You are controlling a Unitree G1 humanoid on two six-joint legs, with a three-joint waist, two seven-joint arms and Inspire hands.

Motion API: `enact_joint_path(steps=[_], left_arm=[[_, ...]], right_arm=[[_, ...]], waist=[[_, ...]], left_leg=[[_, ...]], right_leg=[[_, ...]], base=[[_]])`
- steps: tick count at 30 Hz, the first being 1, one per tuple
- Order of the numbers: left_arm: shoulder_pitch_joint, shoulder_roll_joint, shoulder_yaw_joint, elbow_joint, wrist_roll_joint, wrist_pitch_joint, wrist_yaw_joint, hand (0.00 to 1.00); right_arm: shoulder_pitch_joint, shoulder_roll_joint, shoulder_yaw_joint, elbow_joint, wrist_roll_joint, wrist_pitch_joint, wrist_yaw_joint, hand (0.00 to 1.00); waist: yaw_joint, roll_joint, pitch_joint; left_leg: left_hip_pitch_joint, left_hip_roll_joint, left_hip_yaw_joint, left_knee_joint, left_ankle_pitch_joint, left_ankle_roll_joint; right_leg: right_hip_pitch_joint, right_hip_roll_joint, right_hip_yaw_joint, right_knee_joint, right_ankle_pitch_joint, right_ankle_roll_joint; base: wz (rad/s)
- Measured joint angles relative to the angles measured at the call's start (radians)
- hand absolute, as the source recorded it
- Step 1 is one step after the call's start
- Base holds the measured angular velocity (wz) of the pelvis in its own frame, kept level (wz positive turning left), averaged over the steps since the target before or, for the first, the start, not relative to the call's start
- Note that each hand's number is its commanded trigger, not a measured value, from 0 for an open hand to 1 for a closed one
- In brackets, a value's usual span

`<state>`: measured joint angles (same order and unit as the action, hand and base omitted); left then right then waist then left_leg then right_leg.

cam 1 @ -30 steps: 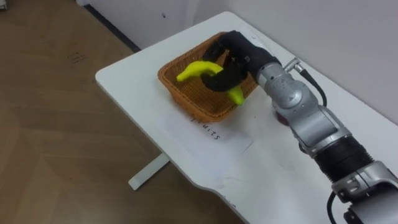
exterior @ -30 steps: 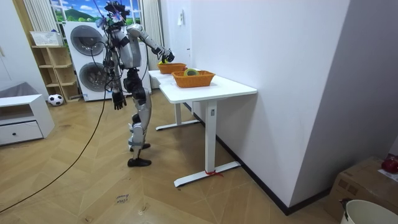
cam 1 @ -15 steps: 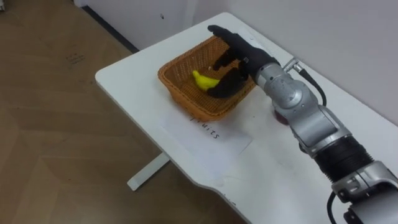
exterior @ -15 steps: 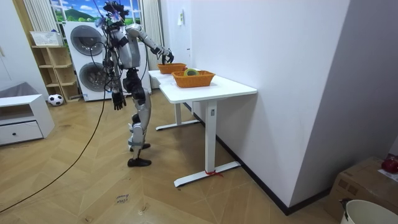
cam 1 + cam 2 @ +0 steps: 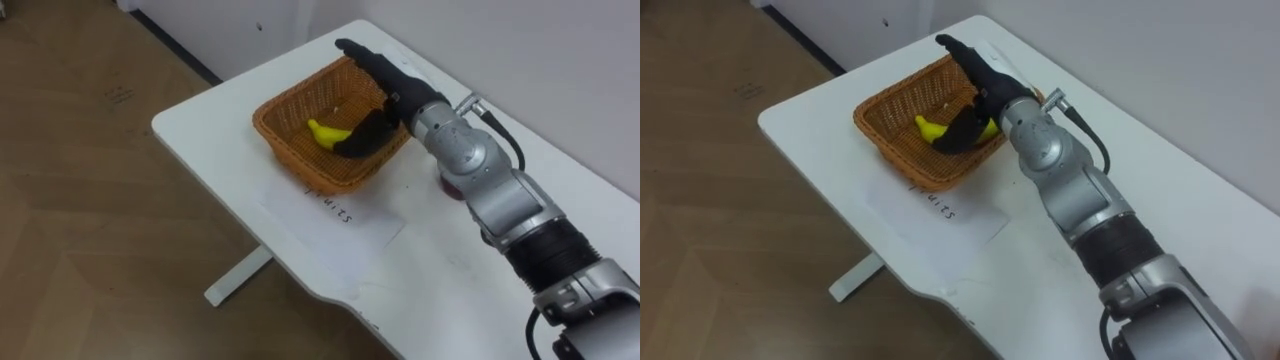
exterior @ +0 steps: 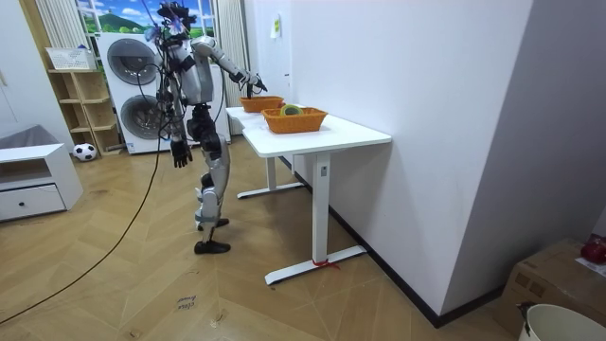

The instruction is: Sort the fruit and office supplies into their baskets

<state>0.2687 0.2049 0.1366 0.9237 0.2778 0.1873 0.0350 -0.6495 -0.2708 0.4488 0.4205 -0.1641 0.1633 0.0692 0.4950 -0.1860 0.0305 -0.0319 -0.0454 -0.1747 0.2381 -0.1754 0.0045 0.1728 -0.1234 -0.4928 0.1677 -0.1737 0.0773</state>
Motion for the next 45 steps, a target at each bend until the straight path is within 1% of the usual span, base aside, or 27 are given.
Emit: enact_joint_path(steps=[5,6,8,10,11,13,14,18,21,24,27,28,29,34,37,42,45], left_arm=[[-0.005,0.000,-0.002,0.000,0.000,0.004,0.000,0.00],[-0.007,0.000,-0.002,0.000,0.000,0.004,0.000,0.00],[-0.011,0.000,-0.002,-0.001,0.001,0.008,0.000,0.00],[-0.011,0.000,-0.002,-0.001,0.001,0.015,0.000,0.00],[-0.011,0.000,-0.002,-0.001,0.001,0.017,0.000,0.00],[-0.010,-0.003,-0.002,-0.009,0.001,0.029,0.000,0.00],[-0.009,-0.003,-0.002,-0.012,0.001,0.031,0.000,0.00],[-0.006,-0.003,-0.002,-0.024,0.000,0.033,-0.003,0.00],[-0.001,-0.003,-0.002,-0.024,0.000,0.033,-0.004,0.00],[-0.001,-0.003,-0.002,-0.028,0.000,0.032,-0.006,0.00],[0.011,-0.003,-0.003,-0.064,0.000,0.029,-0.003,0.00],[0.012,-0.003,-0.003,-0.072,0.001,0.027,-0.002,0.00],[0.012,-0.003,-0.003,-0.076,0.001,0.026,-0.002,0.00],[0.015,-0.003,-0.005,-0.101,0.000,0.024,-0.004,0.00],[0.018,-0.003,-0.007,-0.111,0.000,0.022,-0.005,0.00],[0.022,-0.008,-0.007,-0.111,0.000,0.022,-0.005,0.00],[0.028,-0.012,-0.026,-0.111,0.000,0.018,-0.002,0.00]], right_arm=[[0.000,-0.005,-0.001,0.000,0.018,0.000,0.000,0.00],[0.000,-0.009,-0.002,0.000,0.031,0.000,-0.001,0.00],[0.000,-0.010,-0.002,0.000,0.047,0.000,-0.001,0.00],[0.000,-0.011,-0.002,0.000,0.050,0.001,-0.004,0.00],[0.000,-0.011,-0.002,0.000,0.050,0.001,-0.005,0.00],[0.000,-0.017,-0.002,0.000,0.052,0.004,-0.006,0.00],[0.000,-0.018,-0.002,0.000,0.057,0.004,-0.008,0.00],[0.000,-0.021,-0.004,-0.001,0.080,0.004,-0.025,0.00],[0.000,-0.022,-0.021,-0.001,0.084,0.004,-0.042,0.00],[0.000,-0.026,-0.050,-0.001,0.085,0.003,-0.070,0.00],[0.000,-0.028,-0.056,-0.001,0.088,0.001,-0.104,0.00],[0.000,-0.028,-0.057,-0.001,0.091,0.001,-0.114,0.00],[0.000,-0.028,-0.058,-0.001,0.091,0.001,-0.117,0.00],[0.001,-0.027,-0.078,-0.004,0.145,0.001,-0.145,0.00],[0.000,-0.027,-0.091,-0.008,0.198,-0.002,-0.175,0.00],[0.001,-0.027,-0.096,-0.008,0.210,-0.006,-0.190,0.00],[0.001,-0.027,-0.131,-0.008,0.238,-0.021,-0.202,0.00]], waist=[[-0.005,0.000,-0.0008],[-0.005,-0.001,-0.0021],[-0.011,0.001,-0.0017],[-0.026,0.009,-0.0026],[-0.027,0.011,-0.0029],[-0.038,0.025,-0.0058],[-0.040,0.027,-0.0069],[-0.060,0.049,-0.0142],[-0.080,0.050,-0.0181],[-0.087,0.048,-0.0203],[-0.103,0.049,-0.0197],[-0.108,0.052,-0.0172],[-0.110,0.053,-0.0168],[-0.130,0.054,-0.0168],[-0.135,0.054,-0.0168],[-0.140,0.057,-0.0169],[-0.144,0.065,-0.0136]], left_leg=[[-0.005,0.000,0.000,0.003,0.000,0.000],[-0.011,0.000,0.000,0.004,0.000,0.000],[-0.014,-0.001,0.000,0.009,0.000,0.000],[-0.016,-0.001,0.000,0.015,0.000,0.000],[-0.016,-0.001,0.000,0.015,0.000,0.000],[-0.018,-0.001,0.002,0.016,0.000,0.000],[-0.017,-0.001,0.003,0.016,0.000,0.000],[-0.011,0.001,0.011,0.016,0.000,0.000],[-0.009,0.002,0.013,0.016,0.001,0.001],[-0.008,0.004,0.028,0.016,0.001,0.001],[-0.007,0.003,0.033,0.016,0.002,0.002],[-0.007,0.003,0.035,0.016,0.002,0.002],[-0.007,0.003,0.036,0.016,0.002,0.002],[-0.008,0.003,0.039,0.015,0.002,0.003],[-0.007,0.003,0.041,0.018,0.002,0.003],[-0.001,0.002,0.053,0.015,0.003,0.006],[0.000,0.000,0.060,0.017,0.003,0.009]], right_leg=[[-0.003,0.000,-0.001,0.000,0.000,0.000],[-0.009,0.000,-0.001,0.000,0.000,0.000],[-0.010,0.000,-0.001,0.000,0.000,0.000],[-0.013,0.000,-0.001,0.000,0.000,0.000],[-0.013,0.000,-0.001,0.000,0.000,0.000],[-0.014,0.000,-0.001,0.000,0.000,0.000],[-0.014,0.000,-0.001,0.000,0.000,0.000],[-0.015,0.000,0.000,0.000,0.000,0.000],[-0.015,0.000,0.005,0.000,0.000,0.000],[-0.014,0.000,0.022,0.000,0.000,0.000],[-0.014,-0.003,0.023,0.000,0.000,0.000],[-0.016,-0.003,0.023,0.000,0.000,0.000],[-0.016,-0.003,0.023,0.000,0.000,0.000],[-0.016,-0.004,0.023,0.001,0.000,0.000],[-0.015,-0.005,0.024,0.002,0.000,0.000],[-0.015,-0.009,0.025,0.002,0.000,0.000],[-0.015,-0.013,0.026,0.002,0.000,0.000]], base=[[0.00],[0.00],[0.00],[0.00],[-0.03],[-0.04],[-0.05],[-0.06],[-0.03],[-0.12],[-0.06],[-0.06],[-0.06],[-0.01],[0.00],[-0.05],[-0.05]])
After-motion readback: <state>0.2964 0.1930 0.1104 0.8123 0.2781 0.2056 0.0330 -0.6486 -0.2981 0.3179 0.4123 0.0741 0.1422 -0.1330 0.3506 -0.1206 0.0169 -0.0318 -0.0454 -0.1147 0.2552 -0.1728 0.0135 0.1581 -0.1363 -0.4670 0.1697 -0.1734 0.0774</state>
